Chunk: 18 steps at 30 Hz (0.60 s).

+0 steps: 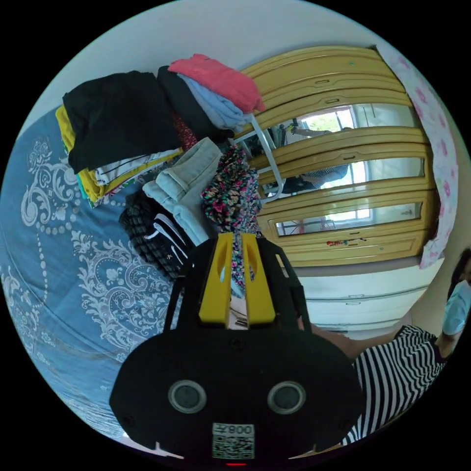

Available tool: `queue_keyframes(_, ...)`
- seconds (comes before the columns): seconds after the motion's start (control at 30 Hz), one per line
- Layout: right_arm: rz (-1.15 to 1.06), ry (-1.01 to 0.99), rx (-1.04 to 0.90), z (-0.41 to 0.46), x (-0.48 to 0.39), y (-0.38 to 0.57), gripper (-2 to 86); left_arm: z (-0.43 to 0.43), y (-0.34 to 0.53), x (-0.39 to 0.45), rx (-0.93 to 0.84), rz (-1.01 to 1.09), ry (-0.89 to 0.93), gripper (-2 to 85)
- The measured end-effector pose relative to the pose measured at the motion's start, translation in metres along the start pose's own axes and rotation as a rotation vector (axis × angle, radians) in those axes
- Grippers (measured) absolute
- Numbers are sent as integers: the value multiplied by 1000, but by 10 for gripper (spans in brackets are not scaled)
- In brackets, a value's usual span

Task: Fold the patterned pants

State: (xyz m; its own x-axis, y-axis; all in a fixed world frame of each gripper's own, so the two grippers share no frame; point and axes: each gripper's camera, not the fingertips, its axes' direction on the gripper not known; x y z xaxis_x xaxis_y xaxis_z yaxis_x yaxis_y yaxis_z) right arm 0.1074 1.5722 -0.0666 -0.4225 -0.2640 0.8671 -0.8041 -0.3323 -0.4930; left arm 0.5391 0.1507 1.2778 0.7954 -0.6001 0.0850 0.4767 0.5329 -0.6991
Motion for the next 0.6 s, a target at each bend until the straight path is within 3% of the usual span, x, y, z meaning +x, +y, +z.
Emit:
queue_keyframes(0.13, -34, 14, 99, -22, -40, 12, 17, 19, -30, 28, -17, 93, 7, 16)
queue_keyframes(0.33, -201, 164, 49, -16, -130, -34, 2, 76, -95, 58, -98, 156, -73, 4)
queue_keyframes(0.6, -154, 219, -123, 19, -152, -128, -1, 141, -166, 47, -145, 77, -387, 1)
